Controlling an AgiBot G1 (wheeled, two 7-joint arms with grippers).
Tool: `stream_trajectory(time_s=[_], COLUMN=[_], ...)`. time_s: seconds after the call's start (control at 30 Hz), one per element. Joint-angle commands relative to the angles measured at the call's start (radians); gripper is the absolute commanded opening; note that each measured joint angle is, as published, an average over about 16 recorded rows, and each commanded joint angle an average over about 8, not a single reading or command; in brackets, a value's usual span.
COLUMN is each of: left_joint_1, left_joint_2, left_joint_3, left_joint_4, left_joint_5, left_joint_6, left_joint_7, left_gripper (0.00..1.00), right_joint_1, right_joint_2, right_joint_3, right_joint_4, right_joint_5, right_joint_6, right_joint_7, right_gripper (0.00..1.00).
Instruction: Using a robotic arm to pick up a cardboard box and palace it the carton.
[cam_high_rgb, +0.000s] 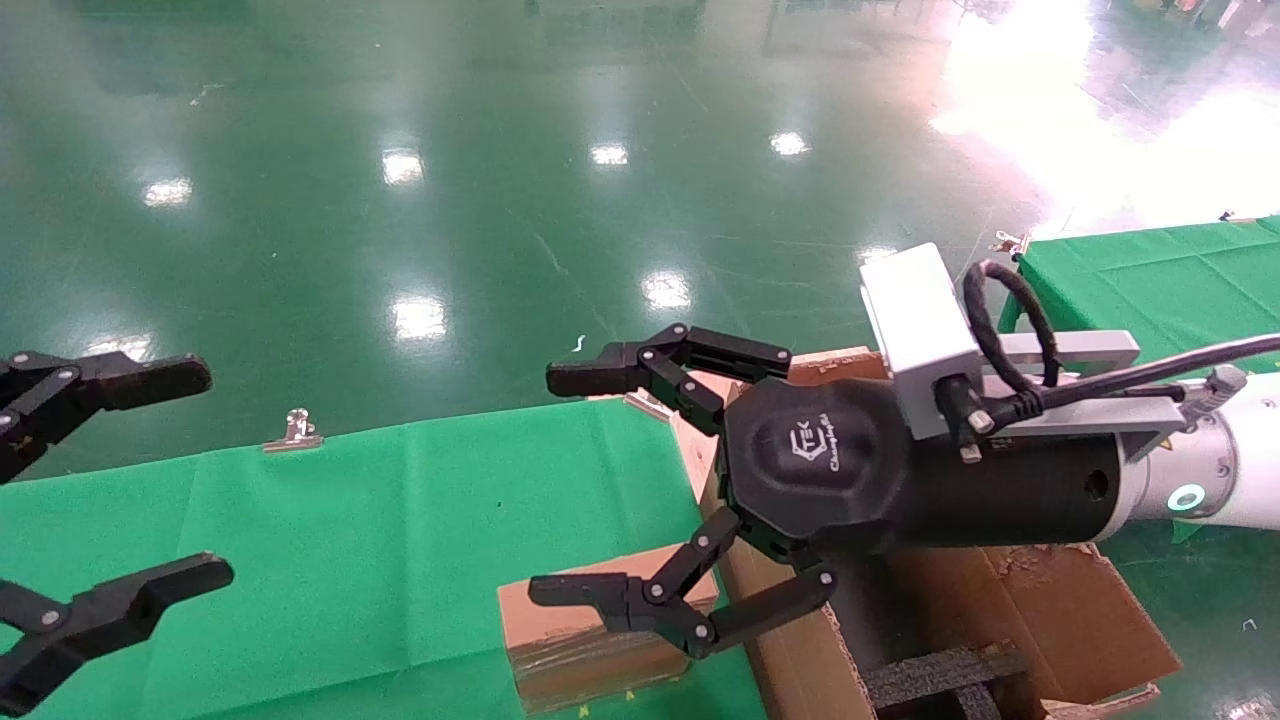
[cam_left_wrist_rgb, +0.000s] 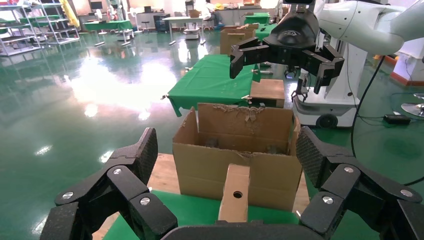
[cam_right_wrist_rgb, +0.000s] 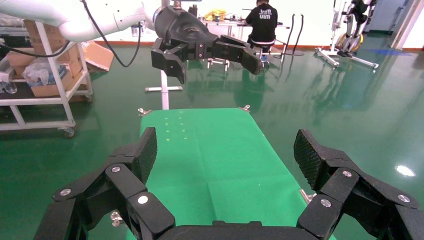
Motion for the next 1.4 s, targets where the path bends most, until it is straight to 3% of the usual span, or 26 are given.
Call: stream_trajectory(time_s=[0.03,0.43,0.47,0.7,0.73,1.0,1.4], left_joint_1=[0.000,0.000,0.000,0.000,0.000,0.000,0.000], left_joint_2=[0.000,0.000,0.000,0.000,0.000,0.000,0.000], left_joint_3=[0.000,0.000,0.000,0.000,0.000,0.000,0.000], left_joint_4=[0.000,0.000,0.000,0.000,0.000,0.000,0.000], left_joint_5=[0.000,0.000,0.000,0.000,0.000,0.000,0.000], left_joint_6=[0.000,0.000,0.000,0.000,0.000,0.000,0.000], left_joint_7=[0.000,0.000,0.000,0.000,0.000,0.000,0.000], left_gripper=[1.00,1.00,0.92,0.05,0.00,0.00,0.00], right_joint_1=[0.000,0.000,0.000,0.000,0.000,0.025,0.202], right_joint_2=[0.000,0.000,0.000,0.000,0.000,0.006,-0.079], right_joint_3=[0.000,0.000,0.000,0.000,0.000,-0.030,-0.216], right_joint_4=[0.000,0.000,0.000,0.000,0.000,0.018,0.041], right_joint_5=[0.000,0.000,0.000,0.000,0.000,-0.075,-0.473], right_joint_6=[0.000,0.000,0.000,0.000,0.000,0.005,-0.016], right_joint_7=[0.000,0.000,0.000,0.000,0.000,0.014,0.073], right_gripper=[1.00,1.00,1.00,1.00,1.00,1.00,1.00])
